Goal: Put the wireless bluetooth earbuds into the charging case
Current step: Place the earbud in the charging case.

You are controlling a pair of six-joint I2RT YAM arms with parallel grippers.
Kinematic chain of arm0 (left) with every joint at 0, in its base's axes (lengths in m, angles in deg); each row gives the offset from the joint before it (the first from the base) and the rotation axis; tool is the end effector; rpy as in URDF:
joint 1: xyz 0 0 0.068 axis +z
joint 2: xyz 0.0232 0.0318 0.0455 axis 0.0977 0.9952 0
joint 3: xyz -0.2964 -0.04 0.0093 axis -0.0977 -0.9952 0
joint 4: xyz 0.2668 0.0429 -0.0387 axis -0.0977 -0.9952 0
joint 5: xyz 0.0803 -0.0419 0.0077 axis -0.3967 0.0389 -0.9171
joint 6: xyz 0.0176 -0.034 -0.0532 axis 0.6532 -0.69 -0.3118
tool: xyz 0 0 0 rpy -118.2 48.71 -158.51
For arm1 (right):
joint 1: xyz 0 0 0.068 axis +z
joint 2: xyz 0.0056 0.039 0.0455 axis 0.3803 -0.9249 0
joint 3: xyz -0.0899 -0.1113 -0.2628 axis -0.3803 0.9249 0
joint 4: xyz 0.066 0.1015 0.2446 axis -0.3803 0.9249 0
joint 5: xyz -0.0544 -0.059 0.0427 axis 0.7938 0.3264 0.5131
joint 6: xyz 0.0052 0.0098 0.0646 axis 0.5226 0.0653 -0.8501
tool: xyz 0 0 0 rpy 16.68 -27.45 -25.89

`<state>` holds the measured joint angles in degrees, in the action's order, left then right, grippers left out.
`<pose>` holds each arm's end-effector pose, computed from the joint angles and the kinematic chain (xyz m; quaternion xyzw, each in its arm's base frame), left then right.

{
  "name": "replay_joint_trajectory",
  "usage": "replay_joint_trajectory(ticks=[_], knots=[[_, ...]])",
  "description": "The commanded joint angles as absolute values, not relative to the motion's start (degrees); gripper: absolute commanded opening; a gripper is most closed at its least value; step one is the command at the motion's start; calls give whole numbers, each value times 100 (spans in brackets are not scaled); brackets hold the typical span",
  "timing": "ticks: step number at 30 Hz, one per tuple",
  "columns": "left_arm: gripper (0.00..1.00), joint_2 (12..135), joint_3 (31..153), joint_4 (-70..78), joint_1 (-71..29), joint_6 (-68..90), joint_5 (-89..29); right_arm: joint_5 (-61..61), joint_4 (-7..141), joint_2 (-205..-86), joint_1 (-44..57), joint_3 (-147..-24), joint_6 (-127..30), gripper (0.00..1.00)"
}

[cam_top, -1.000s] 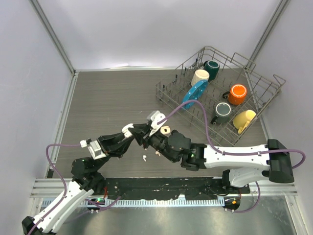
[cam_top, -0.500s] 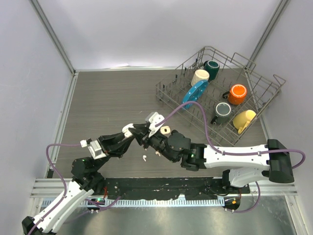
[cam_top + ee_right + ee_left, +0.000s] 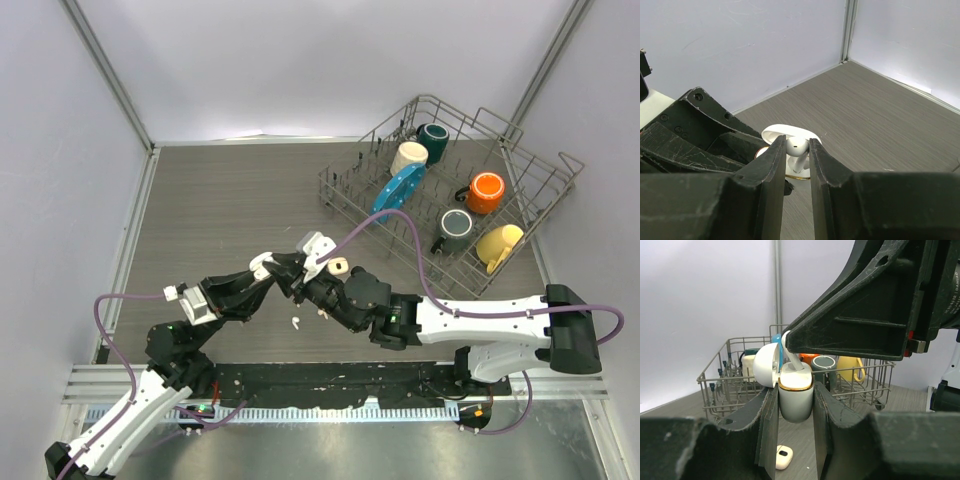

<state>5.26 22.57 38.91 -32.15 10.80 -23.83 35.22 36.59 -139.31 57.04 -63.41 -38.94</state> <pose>0.0680 -0.0692 0.2573 0.2161 0.4379 -0.4204 0.7647 0.0828 0.3139 0.3750 -0.2841 0.5955 0.3337 0.6733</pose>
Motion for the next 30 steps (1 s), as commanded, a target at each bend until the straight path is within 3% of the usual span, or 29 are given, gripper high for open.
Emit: replay_joint_trajectory(ticks=[1,30], knots=[[0,476,2332,4158,-3227,1047,-2473,3616,3330,-13857,5719,-6296,-3738,5],[0,406,2393,4176,-3227,1038,-2420,3863,3111,-13936,5719,-6085,-3649,7]])
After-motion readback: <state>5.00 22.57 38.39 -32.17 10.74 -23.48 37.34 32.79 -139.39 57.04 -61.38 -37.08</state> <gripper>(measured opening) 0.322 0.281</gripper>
